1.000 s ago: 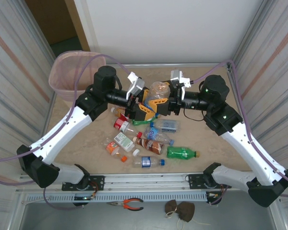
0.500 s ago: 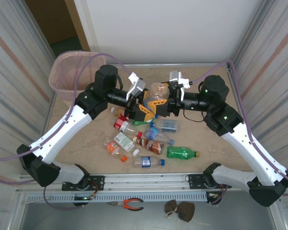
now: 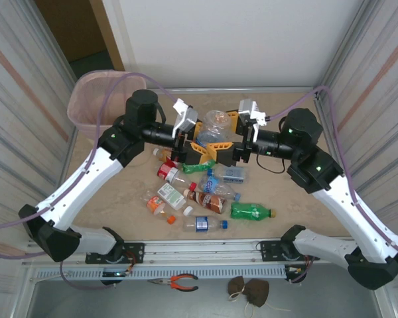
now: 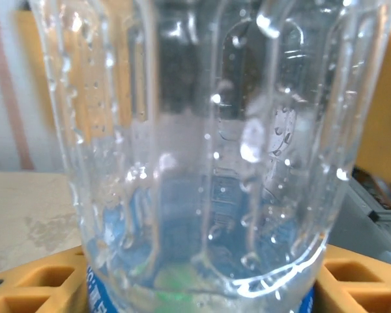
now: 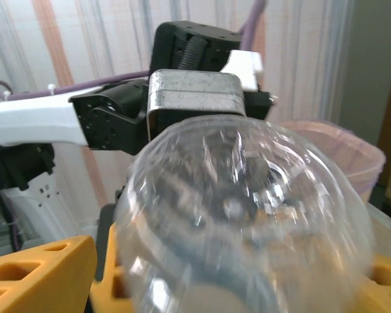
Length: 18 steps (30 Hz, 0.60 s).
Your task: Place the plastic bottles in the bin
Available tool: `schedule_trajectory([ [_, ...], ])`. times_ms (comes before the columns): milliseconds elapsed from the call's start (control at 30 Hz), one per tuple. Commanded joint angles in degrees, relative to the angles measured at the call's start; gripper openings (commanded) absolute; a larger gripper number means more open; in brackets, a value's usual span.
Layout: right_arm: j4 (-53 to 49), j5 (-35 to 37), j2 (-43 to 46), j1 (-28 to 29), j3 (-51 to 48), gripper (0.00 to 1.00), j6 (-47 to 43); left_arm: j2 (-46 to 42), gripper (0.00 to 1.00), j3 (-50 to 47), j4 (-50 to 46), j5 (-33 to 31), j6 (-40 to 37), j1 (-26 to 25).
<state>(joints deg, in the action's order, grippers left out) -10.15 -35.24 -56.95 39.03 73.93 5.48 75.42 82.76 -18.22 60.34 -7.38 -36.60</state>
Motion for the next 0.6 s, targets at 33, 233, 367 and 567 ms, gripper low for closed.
schedule_trajectory([
  [33, -1.74, 7.12, 5.26, 0.43, 0.14, 0.82, -1.44, -4.62, 0.6, 0.33, -1.45, -9.27, -1.03, 3.21],
  [233, -3.63, 12.87, 8.62, 0.31, -1.31, 0.84, -2.81, -5.4, 0.57, 4.7, -8.63, -17.82, -1.17, 11.64],
  [367, -4.61, 14.29, 9.48, 0.3, -1.93, 0.83, -2.76, -4.07, 0.59, 9.15, -14.29, -20.56, -1.15, 18.59],
  [567, -5.3, 14.76, 9.49, 0.36, -2.04, 0.83, -2.24, 2.35, 0.58, 18.91, -24.77, -24.88, 0.99, 30.15],
])
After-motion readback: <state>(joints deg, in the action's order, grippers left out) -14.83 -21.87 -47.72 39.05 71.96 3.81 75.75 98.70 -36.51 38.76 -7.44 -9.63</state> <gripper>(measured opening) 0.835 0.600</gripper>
